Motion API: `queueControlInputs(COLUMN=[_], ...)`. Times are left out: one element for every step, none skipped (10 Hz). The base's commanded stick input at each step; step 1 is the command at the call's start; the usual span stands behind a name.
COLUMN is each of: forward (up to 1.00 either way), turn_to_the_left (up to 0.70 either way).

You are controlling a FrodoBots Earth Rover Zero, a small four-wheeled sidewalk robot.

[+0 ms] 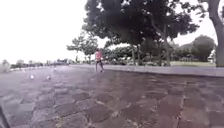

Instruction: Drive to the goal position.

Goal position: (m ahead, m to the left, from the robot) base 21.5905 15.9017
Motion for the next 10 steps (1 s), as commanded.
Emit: queueControlInputs(forward=[1.0, 1.0, 1.0, 1.0, 1.0, 1.0, 1.0, 1.0, 1.0, 1.0], turn_to_the_left=[0.0, 0.02, 0.06, 0.12, 0.36, 0.16, 0.0, 0.0, 0.0, 0.0])
